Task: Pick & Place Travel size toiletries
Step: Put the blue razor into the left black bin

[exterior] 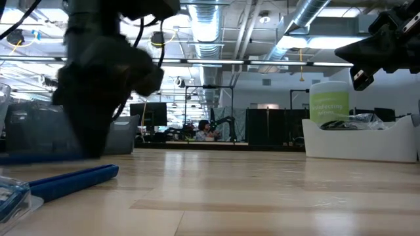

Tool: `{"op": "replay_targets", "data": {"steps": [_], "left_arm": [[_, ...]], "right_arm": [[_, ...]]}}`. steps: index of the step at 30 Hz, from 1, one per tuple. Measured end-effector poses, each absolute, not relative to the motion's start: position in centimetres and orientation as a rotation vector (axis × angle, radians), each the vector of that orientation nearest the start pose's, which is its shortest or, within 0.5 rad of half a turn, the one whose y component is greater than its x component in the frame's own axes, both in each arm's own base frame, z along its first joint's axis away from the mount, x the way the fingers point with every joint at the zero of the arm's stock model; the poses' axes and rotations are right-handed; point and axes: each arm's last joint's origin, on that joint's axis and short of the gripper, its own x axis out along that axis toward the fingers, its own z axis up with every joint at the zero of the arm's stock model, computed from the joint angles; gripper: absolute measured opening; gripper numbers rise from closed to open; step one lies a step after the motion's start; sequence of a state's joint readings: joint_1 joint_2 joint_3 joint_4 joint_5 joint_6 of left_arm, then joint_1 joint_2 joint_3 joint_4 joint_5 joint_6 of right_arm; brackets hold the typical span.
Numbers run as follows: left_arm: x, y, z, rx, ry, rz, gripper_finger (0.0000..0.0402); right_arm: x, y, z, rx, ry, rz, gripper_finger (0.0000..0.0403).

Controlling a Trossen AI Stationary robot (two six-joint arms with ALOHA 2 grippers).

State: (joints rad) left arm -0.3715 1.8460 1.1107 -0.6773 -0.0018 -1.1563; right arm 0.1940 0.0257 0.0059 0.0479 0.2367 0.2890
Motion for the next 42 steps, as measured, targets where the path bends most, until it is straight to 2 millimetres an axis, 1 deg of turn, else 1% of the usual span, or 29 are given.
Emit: {"op": "replay_targets", "data": {"steps": [2, 5, 7, 9, 11, 14, 16, 18, 20, 23, 25, 31, 34, 37, 40, 42], "left_arm": [[30.7, -11.3, 15.2, -0.709, 1.333, 0.517, 0.0017], [30.8, -10.6, 17.2, -0.763, 1.257, 0.486, 0.0017], [30.7, -9.9, 19.2, -0.798, 1.17, 0.466, 0.0017], [30.3, -9.2, 21.6, -0.819, 1.05, 0.459, 0.0017], [29.6, -8.2, 23.8, -0.814, 0.932, 0.495, 0.0017], [27.7, -6.5, 26.7, -0.768, 0.78, 0.592, 0.0017], [26.1, -5.3, 28.0, -0.714, 0.726, 0.685, 0.0017], [24.6, -4.1, 28.8, -0.645, 0.701, 0.788, 0.0017], [23.3, -3.1, 28.9, -0.568, 0.707, 0.886, 0.0017], [22.0, -2.0, 28.0, -0.514, 0.742, 0.951, 0.0017], [21.4, -1.5, 26.8, -0.501, 0.77, 0.979, 0.0017], [19.7, -0.5, 22.4, -0.479, 0.898, 1.064, 0.0017], [19.5, -0.3, 21.4, -0.504, 0.915, 1.065, 0.002], [19.5, -0.3, 21.1, -0.526, 0.927, 1.054, 0.0047], [19.4, -0.3, 20.9, -0.511, 0.942, 1.044, 0.0094], [19.5, -0.4, 20.9, -0.481, 0.972, 1.002, 0.0129]], "right_arm": [[9.8, 1.2, 16.8, 0.295, -0.034, -0.038, 0.0], [9.8, 1.2, 16.8, 0.295, -0.033, -0.038, 0.0], [9.8, 1.2, 16.8, 0.295, -0.034, -0.038, 0.0], [9.8, 1.2, 16.8, 0.295, -0.033, -0.038, 0.0], [9.8, 1.2, 16.8, 0.295, -0.034, -0.038, 0.0], [9.8, 1.2, 16.8, 0.295, -0.034, -0.038, 0.0], [9.8, 1.2, 16.8, 0.295, -0.034, -0.038, 0.0], [9.8, 1.2, 16.8, 0.295, -0.033, -0.038, 0.0], [9.8, 1.2, 16.8, 0.295, -0.034, -0.038, 0.0], [9.8, 1.2, 16.8, 0.295, -0.033, -0.038, 0.0], [9.8, 1.2, 16.8, 0.295, -0.034, -0.039, 0.0], [9.8, 1.2, 16.8, 0.295, -0.034, -0.039, 0.0], [9.8, 1.2, 16.8, 0.295, -0.034, -0.039, 0.0], [9.8, 1.2, 16.8, 0.295, -0.034, -0.039, 0.0], [9.8, 1.2, 16.8, 0.295, -0.034, -0.039, 0.0], [9.8, 1.2, 16.8, 0.295, -0.034, -0.039, 0.0]]}}
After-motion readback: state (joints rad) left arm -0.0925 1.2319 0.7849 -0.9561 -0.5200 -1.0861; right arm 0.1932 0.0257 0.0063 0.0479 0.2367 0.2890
